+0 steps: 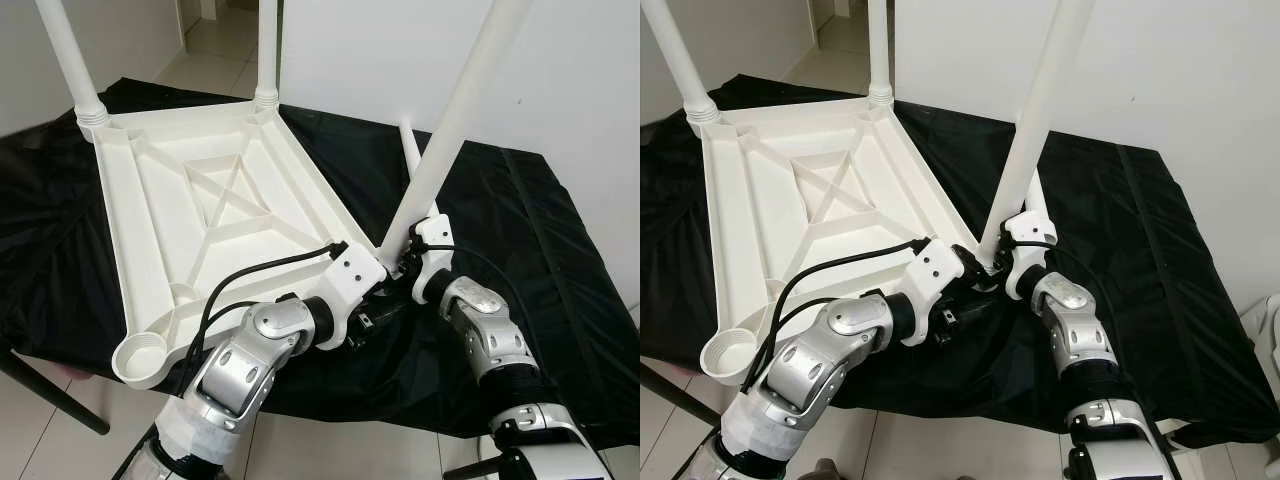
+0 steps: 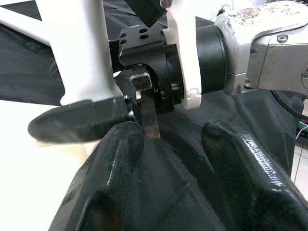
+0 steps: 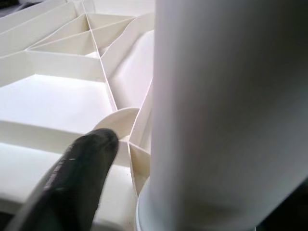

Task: Building children table

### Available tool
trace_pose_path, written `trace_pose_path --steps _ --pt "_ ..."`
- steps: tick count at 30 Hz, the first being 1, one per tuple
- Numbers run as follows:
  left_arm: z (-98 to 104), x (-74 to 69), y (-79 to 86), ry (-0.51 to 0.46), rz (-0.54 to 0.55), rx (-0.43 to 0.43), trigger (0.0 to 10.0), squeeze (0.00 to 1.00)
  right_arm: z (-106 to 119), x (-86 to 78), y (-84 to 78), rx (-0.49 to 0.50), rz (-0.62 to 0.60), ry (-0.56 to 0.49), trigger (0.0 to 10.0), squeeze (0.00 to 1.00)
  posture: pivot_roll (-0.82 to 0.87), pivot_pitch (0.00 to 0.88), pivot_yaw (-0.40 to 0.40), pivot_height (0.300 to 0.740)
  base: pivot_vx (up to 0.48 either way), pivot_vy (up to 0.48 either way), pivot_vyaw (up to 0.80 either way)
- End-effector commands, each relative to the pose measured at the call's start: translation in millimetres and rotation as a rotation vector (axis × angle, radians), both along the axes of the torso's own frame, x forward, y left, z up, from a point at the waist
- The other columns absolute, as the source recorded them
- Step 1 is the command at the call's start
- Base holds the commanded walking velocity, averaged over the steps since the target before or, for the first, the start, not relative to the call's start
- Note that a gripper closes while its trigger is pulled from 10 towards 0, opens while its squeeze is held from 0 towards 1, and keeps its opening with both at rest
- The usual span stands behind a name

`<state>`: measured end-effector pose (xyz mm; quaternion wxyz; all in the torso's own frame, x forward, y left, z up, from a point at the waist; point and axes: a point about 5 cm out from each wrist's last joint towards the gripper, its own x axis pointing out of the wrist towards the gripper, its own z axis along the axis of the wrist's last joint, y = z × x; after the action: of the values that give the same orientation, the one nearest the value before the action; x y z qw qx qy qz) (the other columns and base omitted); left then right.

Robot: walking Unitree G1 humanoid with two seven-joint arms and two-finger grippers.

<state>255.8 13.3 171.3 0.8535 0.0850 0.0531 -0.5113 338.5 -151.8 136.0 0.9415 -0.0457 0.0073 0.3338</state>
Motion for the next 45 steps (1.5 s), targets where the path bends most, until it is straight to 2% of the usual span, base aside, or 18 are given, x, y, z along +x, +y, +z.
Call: trace_pose_path --steps 1,4,14,15,23,25,28,32,34,35,36,38,39,40,45 --pt "0 -0.1 -1.0 0.001 0.001 0.006 10.0 0.00 -1 1.0 2.6 -0.005 0.034 0.006 0.0 0.00 0.16 0.047 -0.110 0.740 0.000 0.000 0.00" --pt "0 -0.3 0.2 0.001 0.007 0.006 10.0 0.00 -5 4.2 -0.8 0.013 0.101 0.027 0.0 0.00 0.17 0.047 -0.109 0.740 0.000 0.000 0.00" --pt "0 -0.7 -0.3 0.001 0.003 0.005 10.0 0.00 -5 5.4 -3.6 0.012 0.124 0.017 0.0 0.00 0.16 0.048 -0.103 0.740 0.000 0.000 0.00" --pt "0 -1.1 -0.9 0.002 -0.001 0.003 10.0 0.00 -5 5.2 -5.1 0.010 0.107 0.019 10.0 0.00 0.15 0.048 -0.102 0.740 0.000 0.000 0.00" --pt "0 -2.4 -2.4 0.005 -0.009 0.003 10.0 0.00 -13 6.4 -7.8 0.004 0.006 0.046 10.0 0.00 0.15 0.050 -0.102 0.740 0.000 0.000 0.00" --pt "0 -3.2 -3.0 0.007 -0.013 0.001 10.0 0.00 -17 7.9 -8.5 -0.012 -0.054 0.062 10.0 0.00 0.15 0.053 -0.104 0.740 0.000 0.000 0.00" --pt "-1 -4.0 -3.7 0.009 -0.014 0.000 10.0 0.00 -19 6.5 -4.3 -0.008 -0.153 0.064 10.0 0.00 0.15 0.057 -0.112 0.740 0.000 0.000 0.00" --pt "-1 -4.1 -4.0 0.010 -0.013 0.000 10.0 0.00 -20 4.1 0.0 0.010 -0.206 0.072 10.0 0.00 0.15 0.057 -0.115 0.740 0.000 0.000 0.00" --pt "-1 -3.9 -4.2 0.011 -0.010 -0.003 10.0 0.00 -20 -4.1 7.6 0.047 -0.404 0.073 10.0 0.00 0.14 0.058 -0.121 0.740 0.000 0.000 0.00" --pt "-1 -3.8 -4.3 0.011 -0.010 -0.004 10.0 0.00 -21 -7.7 9.3 0.060 -0.468 0.079 10.0 0.00 0.14 0.058 -0.121 0.740 0.000 0.000 0.00" --pt "-1 -3.8 -4.3 0.011 -0.010 -0.004 10.0 0.00 -21 -7.7 9.3 0.060 -0.468 0.079 10.0 0.00 0.14 0.058 -0.121 0.740 0.000 0.000 0.00" --pt "-1 -3.6 -4.9 0.012 -0.009 -0.006 10.0 0.00 -20 -17.2 13.1 0.054 -0.594 0.056 10.0 0.00 0.14 0.057 -0.122 0.740 0.000 0.000 0.00" --pt "-1 -3.6 -4.9 0.012 -0.009 -0.006 10.0 0.00 -20 -17.2 13.1 0.054 -0.594 0.056 10.0 0.00 0.14 0.057 -0.122 0.740 0.000 0.000 0.00" --pt "-2 -3.7 -5.6 0.012 -0.011 -0.007 10.0 0.00 -20 -22.6 15.3 0.049 -0.651 0.044 10.0 0.00 0.14 0.054 -0.126 0.740 0.000 0.000 0.00" --pt "-2 -3.8 -7.2 0.013 -0.017 -0.010 10.0 0.00 -17 -27.7 19.9 0.049 -0.697 0.034 10.0 0.00 0.13 0.051 -0.121 0.740 0.000 0.000 0.00"
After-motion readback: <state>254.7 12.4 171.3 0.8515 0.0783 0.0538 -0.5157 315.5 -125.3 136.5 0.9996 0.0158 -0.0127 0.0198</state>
